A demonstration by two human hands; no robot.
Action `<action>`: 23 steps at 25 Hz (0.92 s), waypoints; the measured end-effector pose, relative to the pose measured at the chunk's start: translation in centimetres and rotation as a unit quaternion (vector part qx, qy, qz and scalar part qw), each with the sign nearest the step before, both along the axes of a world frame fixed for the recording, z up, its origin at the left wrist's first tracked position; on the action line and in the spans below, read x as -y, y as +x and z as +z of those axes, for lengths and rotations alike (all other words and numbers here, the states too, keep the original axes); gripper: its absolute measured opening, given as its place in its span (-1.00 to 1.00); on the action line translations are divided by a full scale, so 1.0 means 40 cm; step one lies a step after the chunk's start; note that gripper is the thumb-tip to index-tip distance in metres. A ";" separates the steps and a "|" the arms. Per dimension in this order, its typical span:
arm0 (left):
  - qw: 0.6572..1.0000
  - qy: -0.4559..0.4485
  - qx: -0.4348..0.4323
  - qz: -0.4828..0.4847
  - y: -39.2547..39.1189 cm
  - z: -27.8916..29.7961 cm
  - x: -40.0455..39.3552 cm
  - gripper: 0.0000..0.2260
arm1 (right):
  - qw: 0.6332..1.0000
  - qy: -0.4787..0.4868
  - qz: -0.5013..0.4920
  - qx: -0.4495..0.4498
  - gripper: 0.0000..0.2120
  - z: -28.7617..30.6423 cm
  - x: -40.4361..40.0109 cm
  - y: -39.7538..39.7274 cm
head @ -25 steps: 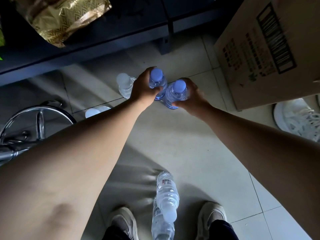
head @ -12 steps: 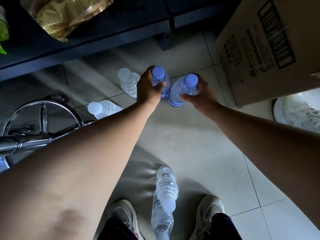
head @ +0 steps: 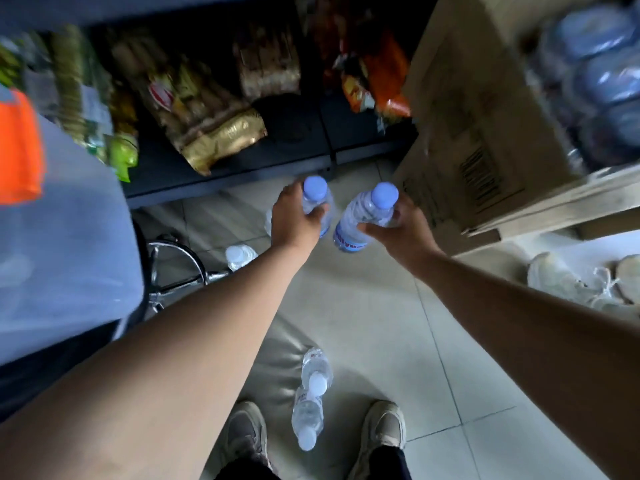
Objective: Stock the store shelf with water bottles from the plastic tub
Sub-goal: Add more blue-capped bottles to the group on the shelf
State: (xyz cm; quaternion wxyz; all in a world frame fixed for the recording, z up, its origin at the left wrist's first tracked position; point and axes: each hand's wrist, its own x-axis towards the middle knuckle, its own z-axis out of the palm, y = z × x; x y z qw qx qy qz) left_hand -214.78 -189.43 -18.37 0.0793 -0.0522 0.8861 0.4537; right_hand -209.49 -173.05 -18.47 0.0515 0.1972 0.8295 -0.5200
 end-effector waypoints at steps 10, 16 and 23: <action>0.995 0.066 -0.078 -0.020 0.037 0.865 0.189 -0.70 | 0.989 0.009 0.096 -0.113 -0.64 0.875 0.133 0.014; 0.987 0.119 -0.102 -0.041 0.075 1.479 0.448 -0.72 | 0.971 0.014 0.094 -0.218 -0.74 1.464 0.363 0.058; 0.978 0.135 -0.158 -0.033 0.174 2.114 0.772 -0.73 | 0.944 0.000 0.145 -0.295 -0.53 2.090 0.659 0.091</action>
